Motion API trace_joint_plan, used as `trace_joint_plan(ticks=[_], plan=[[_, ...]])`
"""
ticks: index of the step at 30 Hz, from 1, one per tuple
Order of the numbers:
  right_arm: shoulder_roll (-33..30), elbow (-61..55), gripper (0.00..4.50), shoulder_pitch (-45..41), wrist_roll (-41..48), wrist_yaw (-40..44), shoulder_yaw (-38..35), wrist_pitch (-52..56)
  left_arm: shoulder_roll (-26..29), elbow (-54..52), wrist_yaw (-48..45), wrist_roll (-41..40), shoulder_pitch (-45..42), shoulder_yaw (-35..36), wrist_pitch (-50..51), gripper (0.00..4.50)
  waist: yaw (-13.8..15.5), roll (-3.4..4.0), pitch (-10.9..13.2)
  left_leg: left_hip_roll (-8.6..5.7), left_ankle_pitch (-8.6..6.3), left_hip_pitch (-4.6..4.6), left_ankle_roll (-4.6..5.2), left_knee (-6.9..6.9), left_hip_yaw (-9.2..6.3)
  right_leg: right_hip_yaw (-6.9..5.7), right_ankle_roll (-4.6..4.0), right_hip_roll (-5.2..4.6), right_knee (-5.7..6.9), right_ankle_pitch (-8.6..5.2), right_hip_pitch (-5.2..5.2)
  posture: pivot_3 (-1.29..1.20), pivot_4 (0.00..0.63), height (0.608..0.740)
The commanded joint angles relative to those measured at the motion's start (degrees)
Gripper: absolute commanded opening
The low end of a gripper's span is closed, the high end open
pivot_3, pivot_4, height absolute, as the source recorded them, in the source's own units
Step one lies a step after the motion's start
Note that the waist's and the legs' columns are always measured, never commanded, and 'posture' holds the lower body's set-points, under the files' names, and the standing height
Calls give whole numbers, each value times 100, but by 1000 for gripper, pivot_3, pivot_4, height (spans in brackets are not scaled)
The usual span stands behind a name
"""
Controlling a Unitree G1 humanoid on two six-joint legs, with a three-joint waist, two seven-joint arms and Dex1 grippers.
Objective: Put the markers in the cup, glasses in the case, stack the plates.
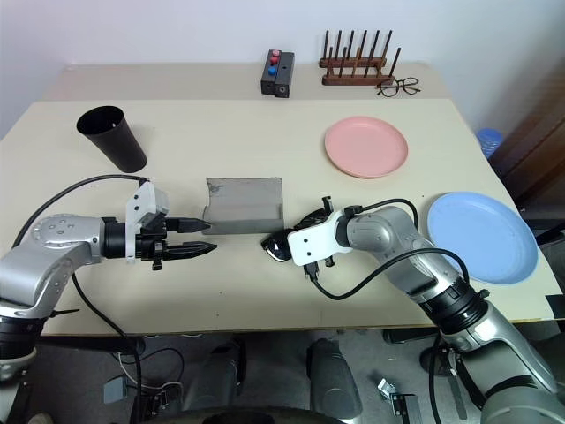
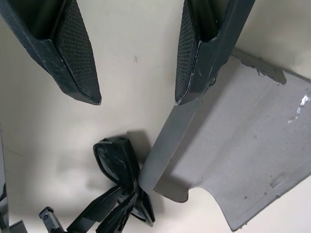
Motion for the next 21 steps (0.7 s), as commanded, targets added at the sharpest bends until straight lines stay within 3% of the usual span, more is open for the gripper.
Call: trace_joint_plan(ticks=[1, 3, 5, 13, 18, 21], plan=[[-13, -142, 822, 21, 50, 89, -200, 52, 99, -112, 22, -65, 11, 155, -32, 2458, 2, 0, 0, 0, 0, 0, 0, 0, 0, 0, 0, 0, 0, 0, 0, 0, 150, 738], [-25, -137, 822, 29, 32, 103, -223, 41, 99, -105, 30, -62, 12, 158, -41, 2458, 2, 0, 0, 0, 0, 0, 0, 0, 0, 0, 0, 0, 0, 0, 1, 0, 150, 738], [-17, -129, 283, 38, 19, 108, -243, 42, 96, -96, 38, -57, 6, 151, -46, 2458, 1, 0, 0, 0, 0, 0, 0, 0, 0, 0, 0, 0, 0, 0, 1, 0, 150, 738], [-49, -249, 283, 104, 69, 182, -392, 186, 52, -14, 130, 9, -28, 170, -147, 2458, 6, -1, -1, 0, 0, 3, 0, 1, 0, 0, 0, 0, 0, 0, 4, 0, 150, 738], [-84, -742, 283, 120, 585, 597, -820, 1003, 48, 132, 363, -86, 20, 531, -137, 2458, 3, 0, 0, 0, 0, 2, 0, 1, 0, 0, 0, 0, 0, 0, 4, 0, 150, 738], [-29, -1212, 283, -294, 759, 873, -1029, 1932, 169, 357, 489, 30, 334, 998, -309, 2458, -34, 4, 2, 1, 0, 3, 0, -1, 0, 0, 0, 0, 0, 0, 2, 0, 150, 738]])
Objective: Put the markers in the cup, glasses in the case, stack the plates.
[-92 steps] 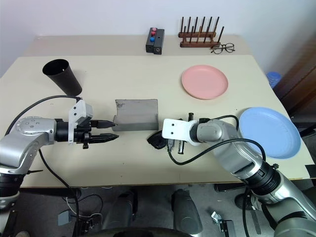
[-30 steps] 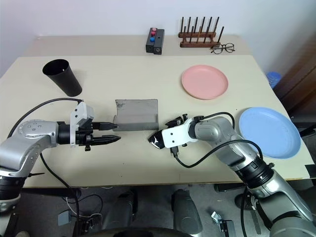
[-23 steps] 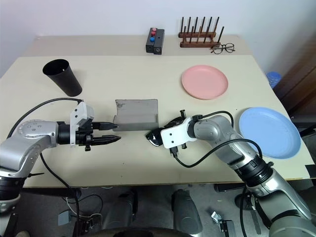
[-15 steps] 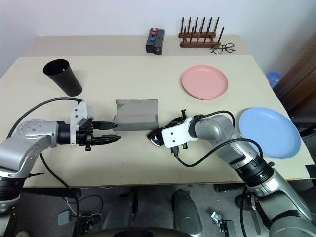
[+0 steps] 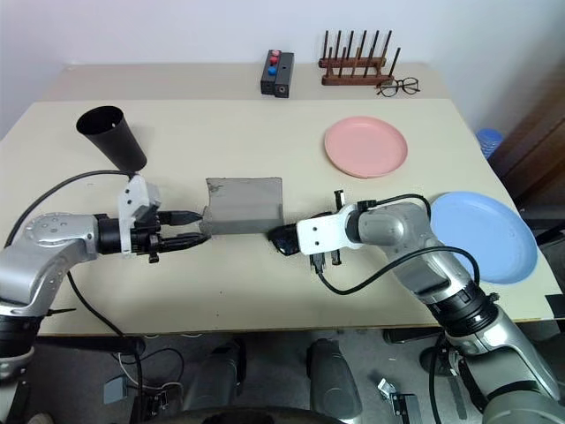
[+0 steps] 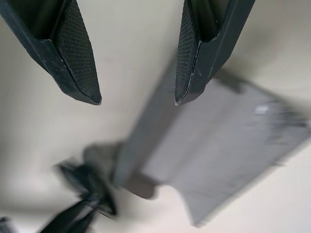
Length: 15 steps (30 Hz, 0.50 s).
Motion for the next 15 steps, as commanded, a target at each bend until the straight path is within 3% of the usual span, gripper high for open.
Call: trace_joint_plan(ticks=[1, 9, 15], plan=[[114, -659, 283, -540, 336, 240, -395, 970, 220, 166, 96, 83, 350, 578, -292, 2458, -42, 5, 3, 0, 0, 0, 0, -1, 0, 1, 0, 0, 2, 0, -3, 0, 150, 738], [1475, -575, 283, -1919, 739, -169, -77, 2733, 337, 361, 26, -92, 1069, 1355, -655, 2458, -7, 5, 3, 2, 0, -4, 0, -8, 1, -1, -1, -1, 4, 0, -13, 0, 150, 738], [2535, 246, 283, -2200, 672, -939, 440, 2949, 350, 28, -307, -357, 1560, 1569, -761, 2458, 1, 4, 2, 2, 0, -4, -1, -8, 2, -1, -4, -1, 4, 1, -13, 0, 150, 738]])
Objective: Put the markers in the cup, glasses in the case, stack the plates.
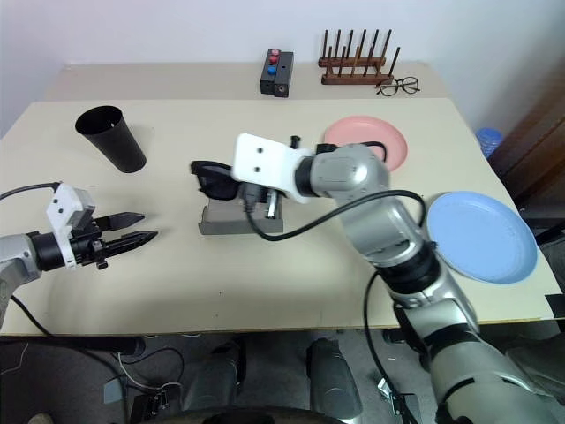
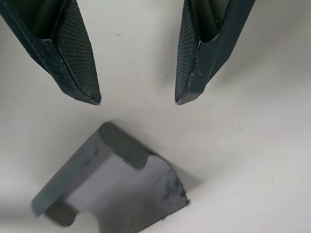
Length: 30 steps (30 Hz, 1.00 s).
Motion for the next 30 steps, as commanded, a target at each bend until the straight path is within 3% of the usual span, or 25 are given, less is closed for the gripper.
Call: trace_joint_plan(ticks=[1, 4, 7, 16, 23, 24, 27, 30], plan=[[363, 455, 283, -135, -30, -475, 228, -80, 59, -275, -162, -183, 168, 204, -88, 2458, 2, 0, 0, 0, 0, -1, 0, -1, 0, 0, 0, 0, 0, 0, 0, 0, 150, 738], [666, 1007, 283, -225, -77, -740, 453, -320, 72, -334, -106, -198, 210, 214, -37, 2458, 10, 1, 1, 0, 0, -1, 0, -1, 0, 0, -1, 1, 2, 1, -3, 0, 150, 738], [523, 1458, 283, -214, -336, -851, 816, -762, 56, -464, -17, -248, 224, 223, 67, 2458, -16, 0, 0, 1, 0, -1, 0, -3, 1, 0, -3, 3, 2, 2, -8, 0, 150, 738], [-138, 1060, 283, 230, -482, -733, 909, -703, 75, -678, 77, -344, 458, 366, 202, 2458, -6, 1, 0, 1, 0, -6, 0, -10, 3, 0, -3, 2, 2, 2, -15, 0, 150, 738], [-202, 835, 283, 302, -417, -671, 831, -428, 111, -610, 83, -357, 388, 310, 223, 2458, -6, 1, 0, 2, 0, -6, 0, -10, 3, 1, -3, 2, 2, 2, -17, 0, 150, 738], [-183, 830, 986, 299, -402, -678, 818, -400, 112, -605, 85, -357, 378, 296, 224, 2458, -7, 1, 0, 2, 0, -6, 0, -10, 3, 1, -3, 2, 2, 2, -17, 0, 150, 738], [-97, 837, 2174, 239, -358, -756, 734, -384, 112, -600, 98, -366, 333, 259, 245, 2458, -6, 1, 0, 2, 0, -6, 0, -10, 3, 1, -3, 2, 1, 2, -17, 0, 150, 738], [-16, 750, 3722, 211, -237, -789, 577, -367, 104, -599, 101, -398, 321, 270, 279, 2458, -6, 1, 1, 1, 0, -6, 0, -10, 3, 1, -4, 2, 1, 2, -17, 0, 150, 738]])
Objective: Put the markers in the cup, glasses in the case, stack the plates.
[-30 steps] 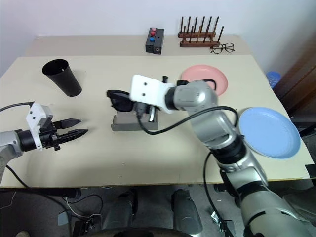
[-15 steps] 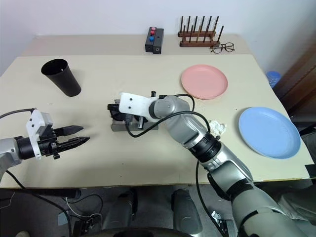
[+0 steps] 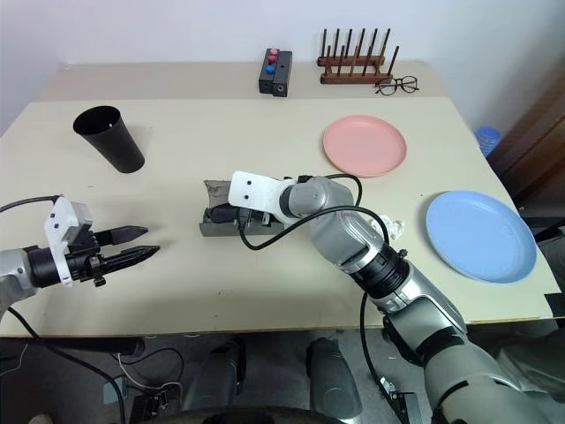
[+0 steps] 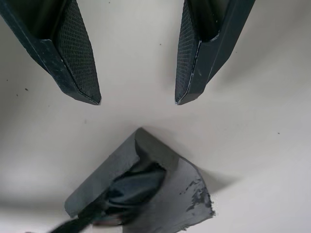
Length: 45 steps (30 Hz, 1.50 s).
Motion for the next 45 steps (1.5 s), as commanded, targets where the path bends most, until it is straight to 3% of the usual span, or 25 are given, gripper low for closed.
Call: trace_joint_plan(ticks=[1, 9, 22, 25, 30, 31, 39, 45], plan=[[96, -337, 3722, -100, 193, -65, -360, -14, 80, -75, 15, -100, -82, 108, 36, 2458, 0, 0, 0, 0, 0, 0, 0, 0, 0, 0, 0, 0, 0, 0, 0, 0, 150, 738], [-37, -596, 3722, 4, 508, -67, -740, -86, -2, 169, 283, -217, -573, 72, 232, 2458, 2, 0, 0, 0, 0, 0, 0, 1, 0, 0, 0, 0, 0, 0, 1, 0, 150, 738], [-183, -290, 3722, 381, 191, -458, -484, -673, 24, 629, 380, 43, -1232, -279, 77, 2458, 2, 0, 0, 0, 0, -1, 0, -3, 1, 0, 1, 0, -2, 0, 0, 0, 150, 738], [-269, -418, 2854, 443, 288, -342, -566, -681, 13, 615, 373, 55, -1222, -284, 65, 2458, 1, 0, 0, 0, 0, -1, 0, -4, 1, 0, 1, 0, -2, 0, -1, 0, 150, 738], [-566, -393, 278, 516, 257, -288, -683, -779, -7, 550, 382, 52, -1153, -278, 67, 2458, 3, 0, 0, 0, 0, -1, 0, -4, 1, 1, 1, 0, -2, 0, -1, 0, 150, 738], [-620, -368, 74, 517, 239, -295, -695, -814, -9, 545, 383, 51, -1151, -277, 69, 2458, 7, 0, 0, 0, 0, -1, 0, -3, 1, 0, 1, 0, -2, 0, -1, 0, 150, 738], [-1010, 231, 74, 493, -265, -569, -543, -1496, -63, 414, 458, 23, -1088, -277, 101, 2458, 3, -1, 0, 0, 0, -1, 0, -3, 1, 1, 0, 0, -4, 0, -1, 0, 150, 738], [-844, 282, 74, 657, -335, -521, -498, -1648, -122, 304, 522, 6, -1069, -288, 156, 2458, -1, -1, 0, 0, 0, -1, 0, -4, 2, 1, 1, 0, -4, 0, -1, 0, 150, 738]])
